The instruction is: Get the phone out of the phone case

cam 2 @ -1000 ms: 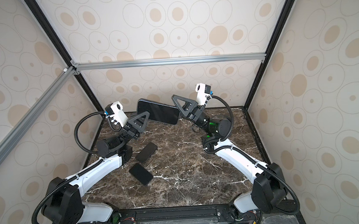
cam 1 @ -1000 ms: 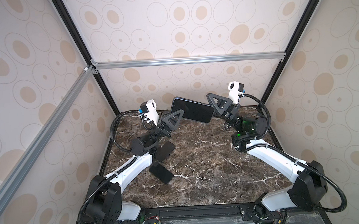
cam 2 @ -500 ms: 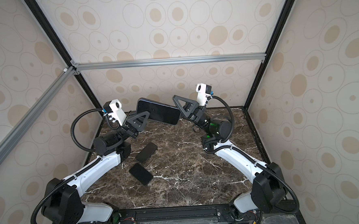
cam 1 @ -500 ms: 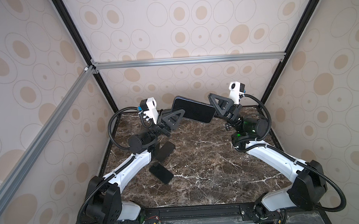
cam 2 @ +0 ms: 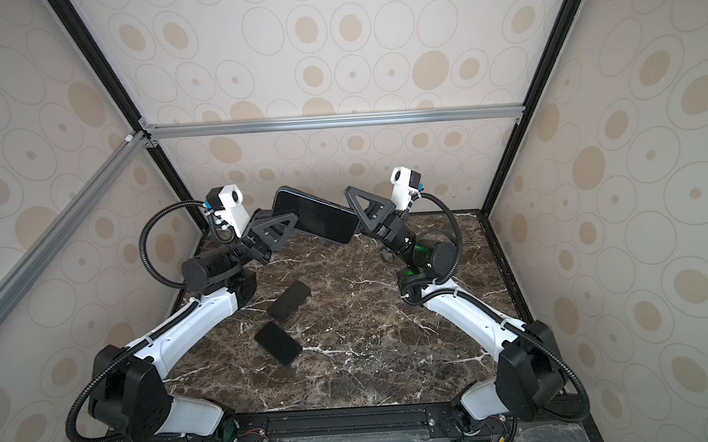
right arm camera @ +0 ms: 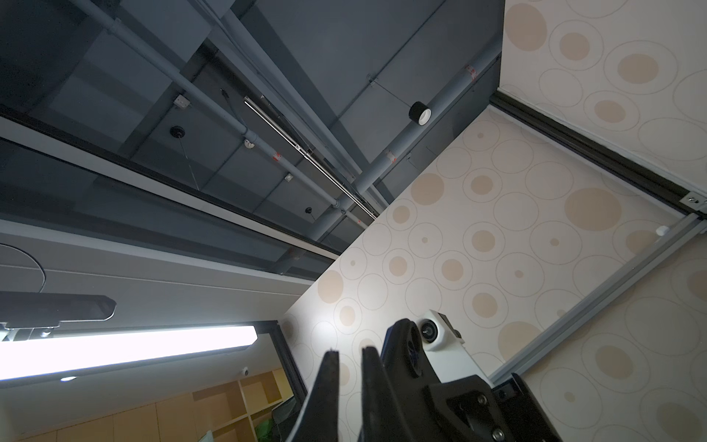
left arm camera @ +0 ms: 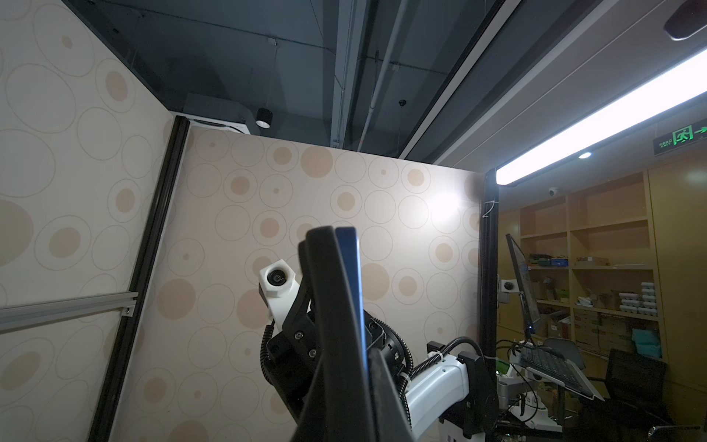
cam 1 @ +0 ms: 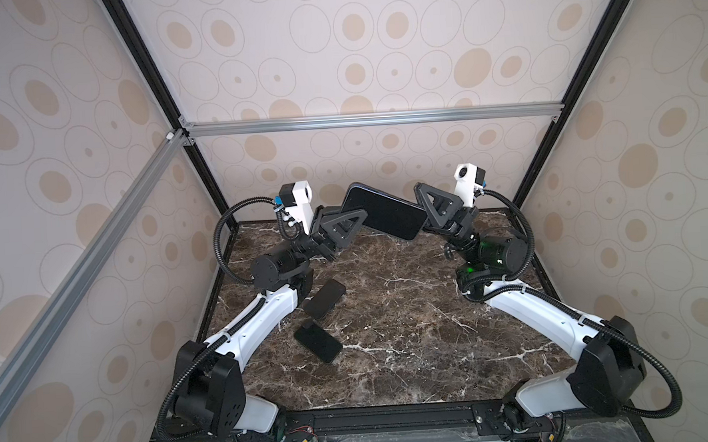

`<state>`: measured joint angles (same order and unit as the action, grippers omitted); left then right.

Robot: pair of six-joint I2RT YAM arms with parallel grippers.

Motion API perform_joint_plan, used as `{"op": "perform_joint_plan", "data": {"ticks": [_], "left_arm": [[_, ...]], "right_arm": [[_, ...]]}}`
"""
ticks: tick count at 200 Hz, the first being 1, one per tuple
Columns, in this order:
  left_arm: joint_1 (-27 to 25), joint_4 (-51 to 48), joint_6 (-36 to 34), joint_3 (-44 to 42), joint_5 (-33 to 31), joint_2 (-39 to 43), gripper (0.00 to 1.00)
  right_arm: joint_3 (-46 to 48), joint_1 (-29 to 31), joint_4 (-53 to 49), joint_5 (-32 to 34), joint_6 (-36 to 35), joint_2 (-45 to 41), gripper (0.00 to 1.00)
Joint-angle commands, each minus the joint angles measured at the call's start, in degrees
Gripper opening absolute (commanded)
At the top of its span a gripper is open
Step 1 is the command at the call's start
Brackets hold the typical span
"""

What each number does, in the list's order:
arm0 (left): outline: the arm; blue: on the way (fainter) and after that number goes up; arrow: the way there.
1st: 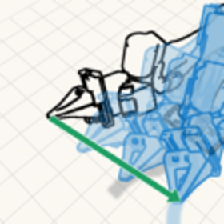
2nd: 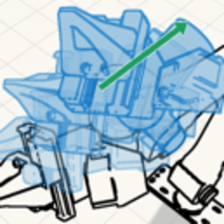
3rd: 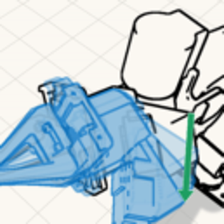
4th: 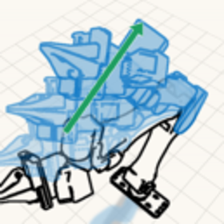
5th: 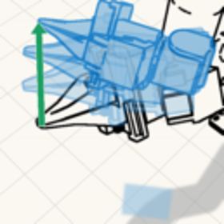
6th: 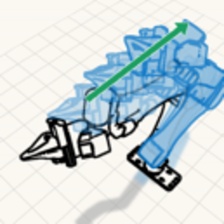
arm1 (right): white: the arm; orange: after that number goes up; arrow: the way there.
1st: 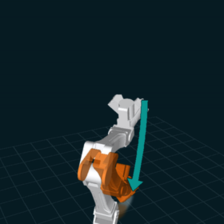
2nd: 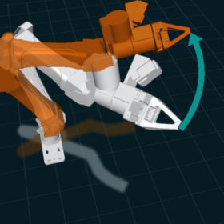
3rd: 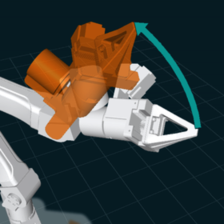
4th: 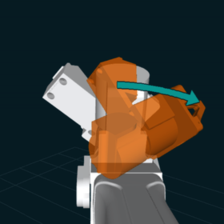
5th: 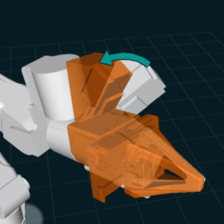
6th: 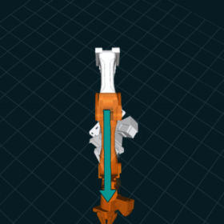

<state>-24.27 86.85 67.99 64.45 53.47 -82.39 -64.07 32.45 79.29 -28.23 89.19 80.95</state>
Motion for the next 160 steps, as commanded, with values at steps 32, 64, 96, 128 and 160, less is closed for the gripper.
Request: {"op": "perform_joint_plan", "data": {"ticks": [32,64,96,128,160], "left_arm": [[0.5,18.7,-1.5,1.9,6.4,-0.2,0.00],[0.6,18.7,-1.3,2.5,7.2,-0.4,0.00],[0.6,18.8,-1.0,3.7,9.2,-0.4,0.00],[0.5,18.7,-0.8,3.7,9.4,0.0,0.00],[-0.3,18.8,-0.9,3.7,9.8,0.4,0.00]], "right_arm": [[4.7,-1.0,-24.6,2.1,-10.7,-8.5,0.00],[3.0,-2.3,-30.1,-1.1,-14.8,-10.0,0.00],[-2.5,-4.7,-28.6,-10.5,-8.9,-6.1,0.00],[-5.7,-5.5,-30.5,-15.1,-8.2,-4.5,0.00],[-5.7,-5.5,-31.5,-15.7,-8.8,-3.7,0.00]]}}
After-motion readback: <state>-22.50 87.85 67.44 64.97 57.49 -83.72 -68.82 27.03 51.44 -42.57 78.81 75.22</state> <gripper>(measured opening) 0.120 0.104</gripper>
